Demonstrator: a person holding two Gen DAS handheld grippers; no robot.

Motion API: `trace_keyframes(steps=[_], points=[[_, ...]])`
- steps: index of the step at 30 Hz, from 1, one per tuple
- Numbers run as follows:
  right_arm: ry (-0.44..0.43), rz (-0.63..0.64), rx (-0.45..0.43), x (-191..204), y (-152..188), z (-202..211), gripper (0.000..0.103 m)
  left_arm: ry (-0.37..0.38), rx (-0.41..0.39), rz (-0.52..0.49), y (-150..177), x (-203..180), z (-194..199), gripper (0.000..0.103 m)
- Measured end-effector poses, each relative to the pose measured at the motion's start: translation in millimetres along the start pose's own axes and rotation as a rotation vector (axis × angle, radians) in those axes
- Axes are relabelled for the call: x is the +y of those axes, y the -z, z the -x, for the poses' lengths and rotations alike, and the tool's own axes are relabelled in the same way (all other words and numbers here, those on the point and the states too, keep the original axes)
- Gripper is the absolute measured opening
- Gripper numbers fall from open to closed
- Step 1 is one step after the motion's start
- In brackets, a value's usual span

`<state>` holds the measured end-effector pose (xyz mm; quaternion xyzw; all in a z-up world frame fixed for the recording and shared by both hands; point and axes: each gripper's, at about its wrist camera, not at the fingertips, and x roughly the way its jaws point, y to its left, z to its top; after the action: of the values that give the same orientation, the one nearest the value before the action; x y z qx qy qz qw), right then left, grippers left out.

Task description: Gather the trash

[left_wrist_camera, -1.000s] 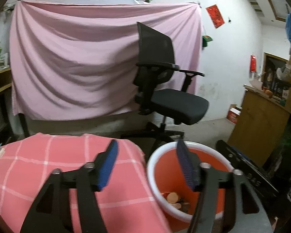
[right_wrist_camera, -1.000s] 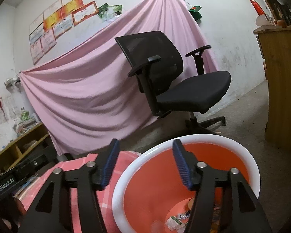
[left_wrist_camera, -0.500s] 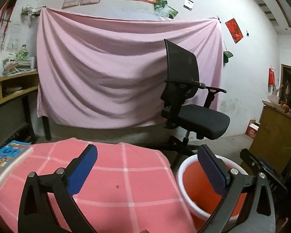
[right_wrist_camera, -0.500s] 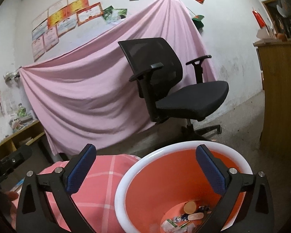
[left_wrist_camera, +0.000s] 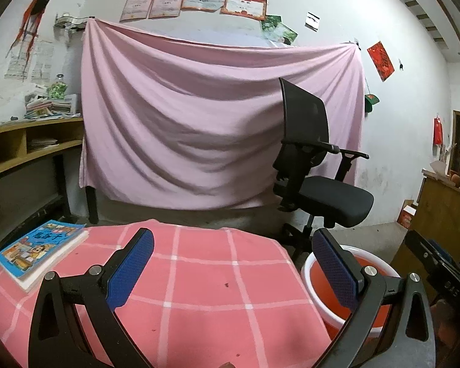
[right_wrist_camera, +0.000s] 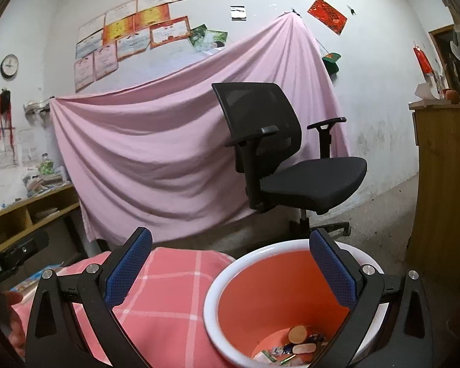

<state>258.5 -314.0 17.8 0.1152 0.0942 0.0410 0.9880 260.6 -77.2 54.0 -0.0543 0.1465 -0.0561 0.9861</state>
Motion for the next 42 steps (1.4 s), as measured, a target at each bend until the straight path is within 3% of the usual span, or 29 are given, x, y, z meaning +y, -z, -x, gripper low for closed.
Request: trace_keyframes(steps=[13,29,42], points=[[-0.011,0.000,-0.015,21,11,26,0.103,-0.019,-0.041,0.020,14,21,43,0.101],[-0.056,0.135,-0.056,73,8,67,0.103,-0.047,-0.064,0.017,22,50,93,0.101],[-0.035,0.125,-0.072,90,16,108,0.103,-0.060,-0.069,0.021,34,67,136,0.101]])
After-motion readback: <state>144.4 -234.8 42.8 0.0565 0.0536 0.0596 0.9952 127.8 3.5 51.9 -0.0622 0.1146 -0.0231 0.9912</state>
